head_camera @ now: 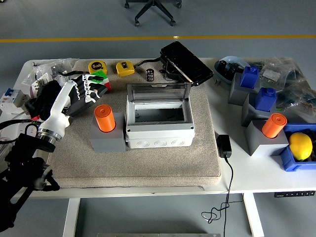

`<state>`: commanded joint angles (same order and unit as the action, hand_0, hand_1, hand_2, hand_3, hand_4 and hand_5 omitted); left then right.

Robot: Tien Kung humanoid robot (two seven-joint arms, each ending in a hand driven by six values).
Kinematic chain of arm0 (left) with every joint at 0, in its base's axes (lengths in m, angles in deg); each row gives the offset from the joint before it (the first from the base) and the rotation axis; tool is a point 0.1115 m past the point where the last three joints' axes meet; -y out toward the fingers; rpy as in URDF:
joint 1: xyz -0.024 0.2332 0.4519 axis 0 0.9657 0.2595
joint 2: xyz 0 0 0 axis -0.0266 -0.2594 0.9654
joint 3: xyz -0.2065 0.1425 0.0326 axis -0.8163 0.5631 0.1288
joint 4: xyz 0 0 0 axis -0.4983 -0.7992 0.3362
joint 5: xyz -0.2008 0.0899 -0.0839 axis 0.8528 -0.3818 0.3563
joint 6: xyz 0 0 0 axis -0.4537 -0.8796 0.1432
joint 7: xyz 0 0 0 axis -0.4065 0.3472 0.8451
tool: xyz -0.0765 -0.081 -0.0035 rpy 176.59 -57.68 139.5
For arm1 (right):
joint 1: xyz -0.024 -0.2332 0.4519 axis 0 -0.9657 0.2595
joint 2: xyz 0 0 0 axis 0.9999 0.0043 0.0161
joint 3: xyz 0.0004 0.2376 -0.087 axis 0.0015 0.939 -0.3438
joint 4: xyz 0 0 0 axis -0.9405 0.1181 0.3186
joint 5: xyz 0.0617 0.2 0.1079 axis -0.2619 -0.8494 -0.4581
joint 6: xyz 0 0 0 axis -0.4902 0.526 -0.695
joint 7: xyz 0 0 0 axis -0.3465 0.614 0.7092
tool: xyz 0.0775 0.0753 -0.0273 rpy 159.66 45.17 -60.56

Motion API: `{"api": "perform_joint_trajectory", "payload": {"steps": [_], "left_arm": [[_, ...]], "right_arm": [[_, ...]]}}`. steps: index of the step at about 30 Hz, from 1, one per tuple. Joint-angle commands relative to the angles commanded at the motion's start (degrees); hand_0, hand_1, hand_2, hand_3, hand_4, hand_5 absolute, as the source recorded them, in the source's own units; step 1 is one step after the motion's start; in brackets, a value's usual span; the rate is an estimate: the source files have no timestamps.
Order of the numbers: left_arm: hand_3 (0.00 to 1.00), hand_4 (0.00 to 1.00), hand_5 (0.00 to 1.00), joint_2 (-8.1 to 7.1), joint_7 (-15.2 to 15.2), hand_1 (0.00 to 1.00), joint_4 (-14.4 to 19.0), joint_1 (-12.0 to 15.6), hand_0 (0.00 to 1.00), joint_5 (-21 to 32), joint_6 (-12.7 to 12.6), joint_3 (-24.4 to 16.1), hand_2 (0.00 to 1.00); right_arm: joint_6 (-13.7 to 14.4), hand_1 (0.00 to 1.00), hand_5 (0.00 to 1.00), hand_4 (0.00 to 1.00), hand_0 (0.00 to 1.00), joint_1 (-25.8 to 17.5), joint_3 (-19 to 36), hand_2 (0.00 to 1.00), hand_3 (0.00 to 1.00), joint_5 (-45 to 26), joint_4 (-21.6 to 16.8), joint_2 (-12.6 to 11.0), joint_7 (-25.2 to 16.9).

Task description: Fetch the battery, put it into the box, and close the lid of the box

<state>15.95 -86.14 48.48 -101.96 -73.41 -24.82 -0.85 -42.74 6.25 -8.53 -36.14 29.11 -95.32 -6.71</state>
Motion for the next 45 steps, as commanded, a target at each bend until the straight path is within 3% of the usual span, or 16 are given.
{"api": "perform_joint_trajectory", "payload": {"steps": [12,13,18,19,30,31,42,43,45], "left_arm": [[0.61,0.998,0.466,0.34,-0.9,0.613,-0.7,0.1,0.541,1.1,0.1,2.9,0.557],[0.583,0.998,0.426,0.42,-0.9,0.607,-0.9,0.1,0.532,1.0,0.0,3.1,0.553],[0.583,0.998,0.426,0.76,-1.5,0.607,-1.9,-0.1,0.532,1.9,-0.3,4.3,0.553],[0.568,0.998,0.375,0.85,-1.7,0.596,-2.2,-0.2,0.523,2.3,-0.4,4.6,0.55],[0.563,0.998,0.339,1.5,-2.1,0.588,-4.1,-1.3,0.521,5.1,-0.6,6.9,0.548],[0.564,0.998,0.28,1.5,-2.2,0.562,-4.2,-1.3,0.523,5.2,-0.7,7.2,0.552],[0.555,0.998,0.263,1.71,-2.9,0.545,-5.1,-1.9,0.534,7.2,-1.9,9.0,0.549],[0.55,0.998,0.193,1.71,-2.9,0.53,-5.2,-2.0,0.512,7.5,-2.0,9.1,0.548],[0.55,0.998,0.193,1.75,-3.1,0.53,-5.6,-2.2,0.512,8.0,-2.4,9.5,0.548]], "right_arm": [[0.0,0.589,0.454,0.925,0.599,0.0,0.4,0.579,0.52,0.0,-0.1,-0.1,0.0],[-0.1,0.589,0.452,0.926,0.599,0.0,0.3,0.58,0.521,0.0,0.0,-0.1,0.0],[-0.1,0.589,0.452,0.926,0.599,0.0,0.3,0.58,0.521,0.1,-0.1,-0.1,0.0],[-0.1,0.589,0.454,0.925,0.599,0.1,0.4,0.579,0.521,0.1,0.0,-0.1,0.0],[0.0,0.589,0.453,0.926,0.601,-0.1,0.9,0.579,0.521,0.2,0.1,-0.2,-0.1],[0.0,0.589,0.453,0.926,0.599,-0.1,1.0,0.58,0.521,0.2,0.1,-0.1,0.0],[0.0,0.589,0.453,0.926,0.599,-0.2,1.2,0.579,0.521,0.3,0.1,0.0,0.0],[0.0,0.589,0.452,0.925,0.6,-0.1,1.3,0.579,0.521,0.3,0.1,0.0,-0.1],[0.0,0.589,0.452,0.925,0.6,-0.1,1.4,0.579,0.521,0.4,0.1,-0.1,-0.1]]}}
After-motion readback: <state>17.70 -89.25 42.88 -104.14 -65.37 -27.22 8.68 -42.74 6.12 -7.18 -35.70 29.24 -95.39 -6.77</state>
